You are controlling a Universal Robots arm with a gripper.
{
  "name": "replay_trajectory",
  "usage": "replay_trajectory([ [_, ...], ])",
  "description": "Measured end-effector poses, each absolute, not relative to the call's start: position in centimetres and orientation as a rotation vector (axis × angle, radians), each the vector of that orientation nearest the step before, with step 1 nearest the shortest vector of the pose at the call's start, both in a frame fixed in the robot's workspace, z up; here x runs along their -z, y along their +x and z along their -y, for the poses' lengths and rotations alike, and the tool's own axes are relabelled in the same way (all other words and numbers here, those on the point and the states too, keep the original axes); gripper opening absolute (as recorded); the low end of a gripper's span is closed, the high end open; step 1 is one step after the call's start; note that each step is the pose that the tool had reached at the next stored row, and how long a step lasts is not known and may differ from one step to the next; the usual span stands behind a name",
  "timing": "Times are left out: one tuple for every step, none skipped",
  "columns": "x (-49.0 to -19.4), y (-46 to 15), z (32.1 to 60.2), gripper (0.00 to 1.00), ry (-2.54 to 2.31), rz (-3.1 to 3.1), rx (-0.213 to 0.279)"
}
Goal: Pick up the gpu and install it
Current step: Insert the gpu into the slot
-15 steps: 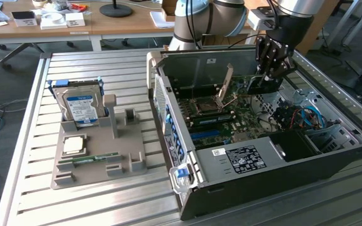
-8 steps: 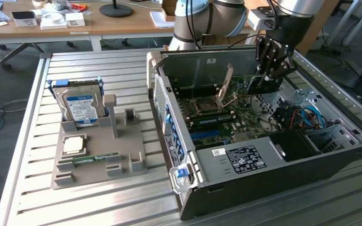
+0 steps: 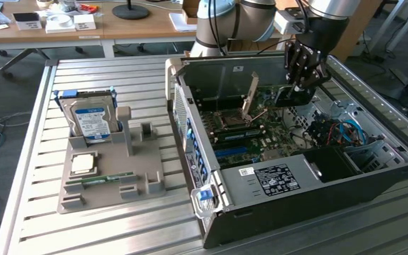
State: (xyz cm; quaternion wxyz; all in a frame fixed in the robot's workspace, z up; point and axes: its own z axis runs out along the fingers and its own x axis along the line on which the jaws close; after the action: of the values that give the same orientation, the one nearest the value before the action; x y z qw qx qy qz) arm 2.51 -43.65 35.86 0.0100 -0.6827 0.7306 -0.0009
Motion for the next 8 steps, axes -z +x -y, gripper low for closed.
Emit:
replay_trajectory([
  [-35.9, 2.3, 43.7, 0.27, -2.131, -2.281, 0.003],
  [-35.9, 2.1, 43.7, 0.27, -2.131, -2.281, 0.003],
  [-35.9, 1.9, 43.7, 0.27, -2.131, -2.281, 0.003],
  [-35.9, 1.7, 43.7, 0.27, -2.131, -2.281, 0.004],
  [-35.9, 1.5, 43.7, 0.27, -2.130, -2.281, 0.004],
  [-35.9, 1.3, 43.7, 0.27, -2.130, -2.281, 0.004],
  [-35.9, 1.2, 43.7, 0.27, -2.130, -2.281, 0.004],
  [-35.9, 1.2, 43.7, 0.27, -2.130, -2.281, 0.004],
])
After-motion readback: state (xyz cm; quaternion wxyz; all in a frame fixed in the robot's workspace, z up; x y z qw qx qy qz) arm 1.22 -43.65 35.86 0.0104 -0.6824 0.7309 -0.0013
